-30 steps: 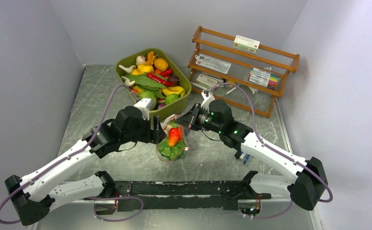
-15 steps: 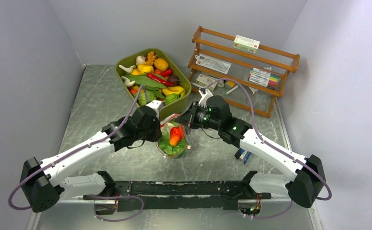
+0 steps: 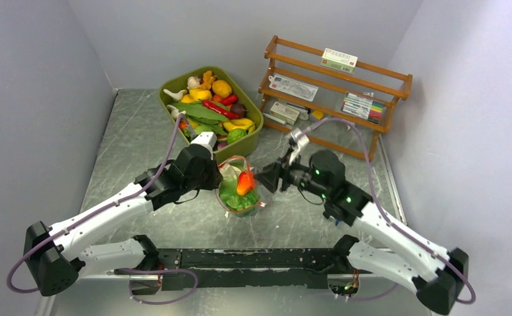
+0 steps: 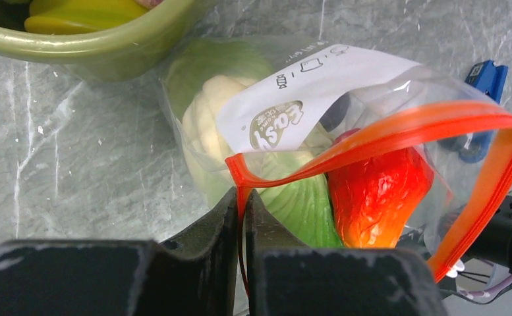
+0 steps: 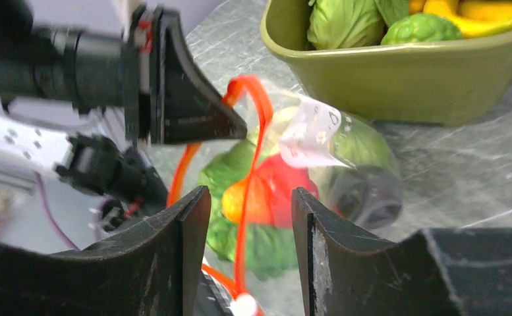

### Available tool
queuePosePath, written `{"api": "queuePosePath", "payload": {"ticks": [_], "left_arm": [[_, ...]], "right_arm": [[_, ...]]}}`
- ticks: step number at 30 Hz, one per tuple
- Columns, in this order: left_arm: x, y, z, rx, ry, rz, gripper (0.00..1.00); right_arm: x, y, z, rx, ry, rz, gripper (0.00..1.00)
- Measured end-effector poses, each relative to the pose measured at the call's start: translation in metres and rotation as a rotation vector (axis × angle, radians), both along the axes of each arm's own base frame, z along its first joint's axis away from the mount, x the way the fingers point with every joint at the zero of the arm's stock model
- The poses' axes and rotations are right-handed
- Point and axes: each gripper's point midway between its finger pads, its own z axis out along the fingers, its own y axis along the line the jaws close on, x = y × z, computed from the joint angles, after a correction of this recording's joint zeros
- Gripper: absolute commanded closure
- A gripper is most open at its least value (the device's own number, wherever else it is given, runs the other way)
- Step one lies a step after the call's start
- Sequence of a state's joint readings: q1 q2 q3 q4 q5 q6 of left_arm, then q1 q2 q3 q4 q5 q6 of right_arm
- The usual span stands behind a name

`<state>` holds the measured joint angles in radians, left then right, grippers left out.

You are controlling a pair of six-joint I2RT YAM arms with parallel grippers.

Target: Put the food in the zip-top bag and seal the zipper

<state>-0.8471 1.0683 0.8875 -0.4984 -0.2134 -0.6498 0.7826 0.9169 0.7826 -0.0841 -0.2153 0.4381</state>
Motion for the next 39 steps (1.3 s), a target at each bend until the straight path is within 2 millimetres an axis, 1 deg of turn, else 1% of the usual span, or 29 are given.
{"api": "queuePosePath", "payload": {"ticks": [3,5,9,14,19,25,28,32,36,39], "left_arm": [[0.003,0.000,0.000,-0.005,0.004,0.029,0.93],[0.007,-0.001,0.003,-0.008,0.003,0.047,0.93],[0.012,-0.003,0.009,-0.016,-0.009,0.065,0.93],[0.015,-0.002,0.014,-0.020,-0.023,0.079,0.93],[0.016,-0.001,0.014,-0.015,-0.027,0.086,0.93],[0.017,0.000,0.013,-0.010,-0.030,0.091,0.93],[0.018,0.000,0.013,-0.008,-0.030,0.093,0.93],[0.018,0.001,0.013,-0.004,-0.034,0.098,0.93],[0.020,0.002,0.014,0.002,-0.041,0.101,0.93],[0.020,0.003,0.016,0.001,-0.048,0.106,0.93]], "right_arm": [[-0.020,-0.016,-0.012,-0.026,-0.145,0.058,0.53],[-0.031,-0.022,-0.023,-0.055,-0.239,0.107,0.53],[-0.047,-0.027,-0.044,-0.107,-0.405,0.183,0.50],[-0.053,-0.022,-0.063,-0.164,-0.579,0.269,0.49],[-0.055,-0.014,-0.068,-0.187,-0.662,0.315,0.45],[-0.075,-0.009,-0.068,-0.166,-0.731,0.395,0.45],[-0.074,-0.005,-0.078,-0.208,-0.728,0.403,0.47],[-0.062,-0.002,-0.100,-0.296,-0.699,0.371,0.51],[-0.054,-0.006,-0.102,-0.297,-0.724,0.312,0.58],[-0.051,-0.012,-0.102,-0.274,-0.742,0.258,0.55]]}}
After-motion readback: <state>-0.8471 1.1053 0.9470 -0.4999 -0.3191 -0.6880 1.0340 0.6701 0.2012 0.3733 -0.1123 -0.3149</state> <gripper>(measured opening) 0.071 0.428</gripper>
